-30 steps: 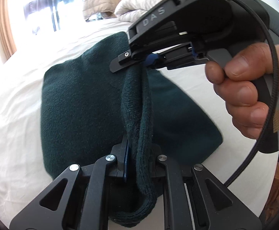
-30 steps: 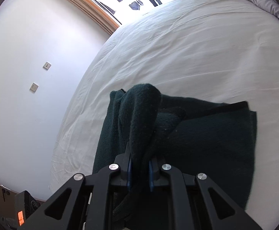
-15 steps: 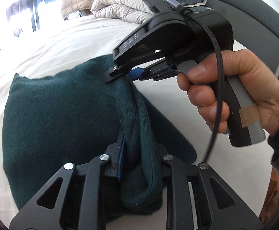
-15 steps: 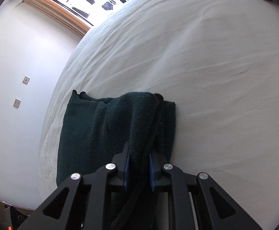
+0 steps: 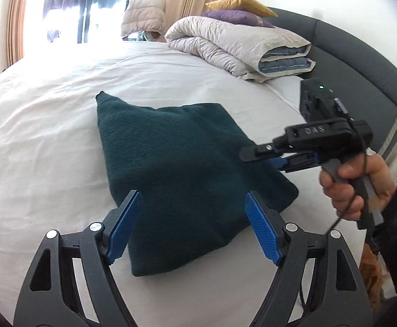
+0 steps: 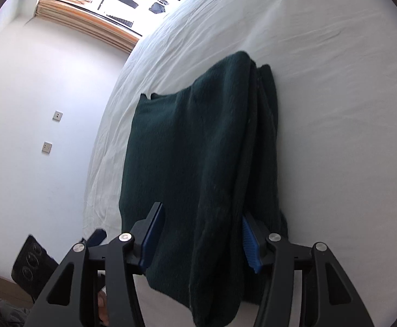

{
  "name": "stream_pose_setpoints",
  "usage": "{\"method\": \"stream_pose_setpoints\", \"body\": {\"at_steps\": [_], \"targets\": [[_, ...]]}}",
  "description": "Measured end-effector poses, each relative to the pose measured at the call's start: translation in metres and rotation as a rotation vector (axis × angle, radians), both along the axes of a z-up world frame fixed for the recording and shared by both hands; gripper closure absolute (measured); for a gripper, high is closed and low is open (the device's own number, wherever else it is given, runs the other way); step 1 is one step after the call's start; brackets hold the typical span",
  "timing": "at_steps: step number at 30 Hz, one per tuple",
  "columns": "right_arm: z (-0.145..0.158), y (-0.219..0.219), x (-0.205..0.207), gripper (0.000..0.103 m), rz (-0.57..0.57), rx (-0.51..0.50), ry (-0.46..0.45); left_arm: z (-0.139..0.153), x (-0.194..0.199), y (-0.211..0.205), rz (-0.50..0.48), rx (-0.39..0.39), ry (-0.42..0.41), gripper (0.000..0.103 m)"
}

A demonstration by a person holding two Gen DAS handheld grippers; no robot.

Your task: Fold small clothes

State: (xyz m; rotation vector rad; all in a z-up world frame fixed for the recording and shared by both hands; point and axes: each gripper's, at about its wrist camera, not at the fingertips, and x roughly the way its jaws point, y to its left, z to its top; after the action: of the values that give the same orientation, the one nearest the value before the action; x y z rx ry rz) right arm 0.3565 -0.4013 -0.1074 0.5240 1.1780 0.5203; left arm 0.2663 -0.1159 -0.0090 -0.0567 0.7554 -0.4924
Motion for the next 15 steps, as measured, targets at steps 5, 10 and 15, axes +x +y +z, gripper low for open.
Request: {"method": "stream_pose_setpoints", "body": {"at_steps": [5,10,15], "targets": [[-0.008,-0.003,-0.021,0.086,-0.010,-0.121,0.002,-0.018,0.009,0.000,0.011,0.040,0.057,0.026],[0.007,-0.023,-0.025,0.094,-0.081,-0.110,-0.068,-0.045,0.031,-0.006,0.024,0.053,0.094,0.026],[-0.012,-0.033,-0.028,0.095,-0.097,-0.112,-0.058,-0.060,0.030,-0.017,0.024,0.114,0.084,0.026]]}}
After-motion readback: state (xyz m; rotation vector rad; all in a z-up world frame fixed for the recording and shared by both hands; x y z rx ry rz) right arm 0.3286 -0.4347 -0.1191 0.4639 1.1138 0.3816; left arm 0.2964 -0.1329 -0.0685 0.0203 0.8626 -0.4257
